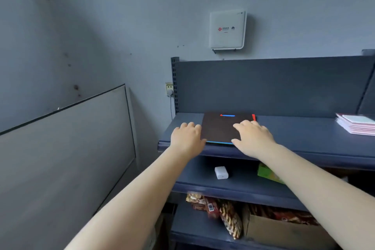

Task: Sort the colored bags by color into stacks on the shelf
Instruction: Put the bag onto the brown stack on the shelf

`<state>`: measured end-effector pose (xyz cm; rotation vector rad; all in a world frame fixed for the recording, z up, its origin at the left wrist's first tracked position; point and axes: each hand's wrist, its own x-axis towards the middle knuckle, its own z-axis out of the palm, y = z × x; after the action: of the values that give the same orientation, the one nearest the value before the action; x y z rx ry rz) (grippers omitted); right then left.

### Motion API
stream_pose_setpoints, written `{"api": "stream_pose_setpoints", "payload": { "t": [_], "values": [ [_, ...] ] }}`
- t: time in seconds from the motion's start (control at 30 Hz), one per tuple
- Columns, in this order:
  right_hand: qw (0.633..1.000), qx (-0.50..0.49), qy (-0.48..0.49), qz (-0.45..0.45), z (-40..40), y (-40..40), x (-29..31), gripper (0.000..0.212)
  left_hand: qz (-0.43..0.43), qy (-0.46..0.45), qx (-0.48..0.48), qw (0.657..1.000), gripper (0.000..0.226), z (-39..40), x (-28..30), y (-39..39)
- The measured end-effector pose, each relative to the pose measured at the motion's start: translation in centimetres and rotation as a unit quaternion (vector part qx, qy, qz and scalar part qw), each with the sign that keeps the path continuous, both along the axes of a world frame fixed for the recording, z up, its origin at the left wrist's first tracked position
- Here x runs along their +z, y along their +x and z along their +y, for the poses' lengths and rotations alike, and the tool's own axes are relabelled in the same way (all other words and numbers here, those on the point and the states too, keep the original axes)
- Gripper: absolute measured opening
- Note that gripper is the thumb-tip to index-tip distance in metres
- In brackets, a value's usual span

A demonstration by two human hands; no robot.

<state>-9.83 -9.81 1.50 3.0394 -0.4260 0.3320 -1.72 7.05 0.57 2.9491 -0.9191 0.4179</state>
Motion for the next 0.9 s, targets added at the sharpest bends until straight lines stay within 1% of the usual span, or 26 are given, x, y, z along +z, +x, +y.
{"api": "stream_pose_setpoints", "payload": {
  "t": [0.13,0.33,0.47,0.57,0.7,0.8,0.9],
  "values": [
    [0.999,-0.036,0.021,0.009,-2.8,2.8,-1.3,0.046,0.031,-0.001,-0.029,0.999,0.041,-2.9,-2.0,4.0],
    [0.993,-0.072,0.095,0.01,-6.9,6.4,-3.4,0.044,0.065,0.005,-0.055,0.996,0.044,-6.6,-4.4,8.8],
    [0.985,-0.092,0.145,0.013,-10.2,8.5,-5.9,0.047,0.095,0.007,-0.05,0.994,0.045,-8.5,-6.4,11.7],
    [0.979,-0.108,0.171,0.025,-12.3,10.2,-7.6,0.044,0.133,0.003,-0.036,0.99,0.043,-9.7,-8.0,13.7],
    [0.972,-0.13,0.195,0.034,-14.7,12.0,-8.9,0.043,0.182,-0.037,-0.034,0.982,0.04,-10.7,-9.7,15.5],
    [0.963,-0.165,0.211,0.032,-16.1,12.6,-9.4,0.044,0.191,-0.078,-0.041,0.978,0.045,-11.4,-10.3,16.1],
    [0.949,-0.204,0.239,0.018,-17.4,12.8,-9.7,0.049,0.193,-0.101,-0.055,0.974,0.05,-12.0,-11.0,16.3]
  ]
}}
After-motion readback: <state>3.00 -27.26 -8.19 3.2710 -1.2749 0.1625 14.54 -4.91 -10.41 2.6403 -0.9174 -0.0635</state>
